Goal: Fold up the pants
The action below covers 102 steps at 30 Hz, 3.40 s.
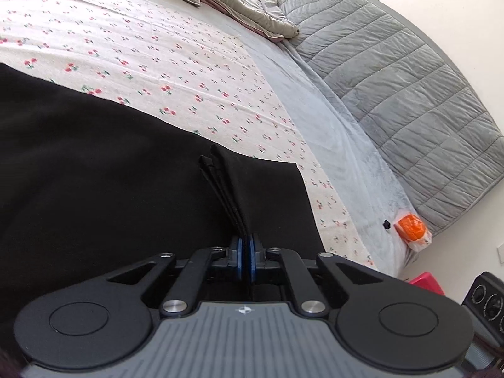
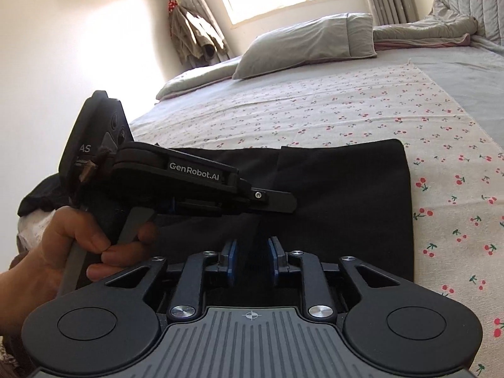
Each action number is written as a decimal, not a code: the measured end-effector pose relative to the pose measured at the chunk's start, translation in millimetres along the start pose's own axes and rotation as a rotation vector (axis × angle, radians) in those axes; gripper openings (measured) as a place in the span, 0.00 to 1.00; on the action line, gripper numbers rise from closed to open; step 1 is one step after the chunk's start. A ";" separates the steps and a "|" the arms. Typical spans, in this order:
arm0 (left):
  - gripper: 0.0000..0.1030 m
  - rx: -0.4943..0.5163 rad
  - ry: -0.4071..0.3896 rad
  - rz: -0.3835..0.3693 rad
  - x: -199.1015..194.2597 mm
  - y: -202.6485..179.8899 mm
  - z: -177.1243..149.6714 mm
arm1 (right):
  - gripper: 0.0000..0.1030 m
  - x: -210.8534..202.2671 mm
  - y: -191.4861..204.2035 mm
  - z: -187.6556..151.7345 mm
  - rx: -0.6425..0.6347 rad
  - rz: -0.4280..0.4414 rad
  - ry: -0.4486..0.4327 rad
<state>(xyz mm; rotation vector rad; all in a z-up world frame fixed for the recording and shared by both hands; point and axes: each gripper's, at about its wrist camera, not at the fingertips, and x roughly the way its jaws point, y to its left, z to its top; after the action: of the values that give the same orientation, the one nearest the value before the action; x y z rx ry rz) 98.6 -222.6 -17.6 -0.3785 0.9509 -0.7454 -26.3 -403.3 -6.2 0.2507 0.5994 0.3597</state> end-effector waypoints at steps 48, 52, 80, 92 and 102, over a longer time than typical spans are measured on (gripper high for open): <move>0.04 -0.030 -0.232 1.102 -343.1 283.6 73.4 | 0.66 175.1 164.7 26.4 -0.223 0.091 0.249; 0.05 -0.071 -0.248 1.152 -356.4 301.9 76.8 | 0.66 178.9 165.9 25.2 -0.221 0.093 0.260; 0.72 0.182 -0.202 0.716 -265.4 176.8 -13.0 | 0.73 137.6 217.2 14.7 -0.288 0.189 0.189; 0.75 0.278 -0.249 0.720 -243.0 182.3 -40.4 | 0.73 135.1 255.3 -29.8 -0.356 -0.129 0.127; 0.76 0.302 -0.247 0.693 -245.8 173.7 -44.5 | 0.74 95.4 225.1 -45.6 -0.254 -0.116 0.197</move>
<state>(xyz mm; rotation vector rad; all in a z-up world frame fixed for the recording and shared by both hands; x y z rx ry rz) 42.4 75.9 0.8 0.1297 0.6551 -0.1907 -37.6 -155.0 -16.0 -0.0642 0.7510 0.3472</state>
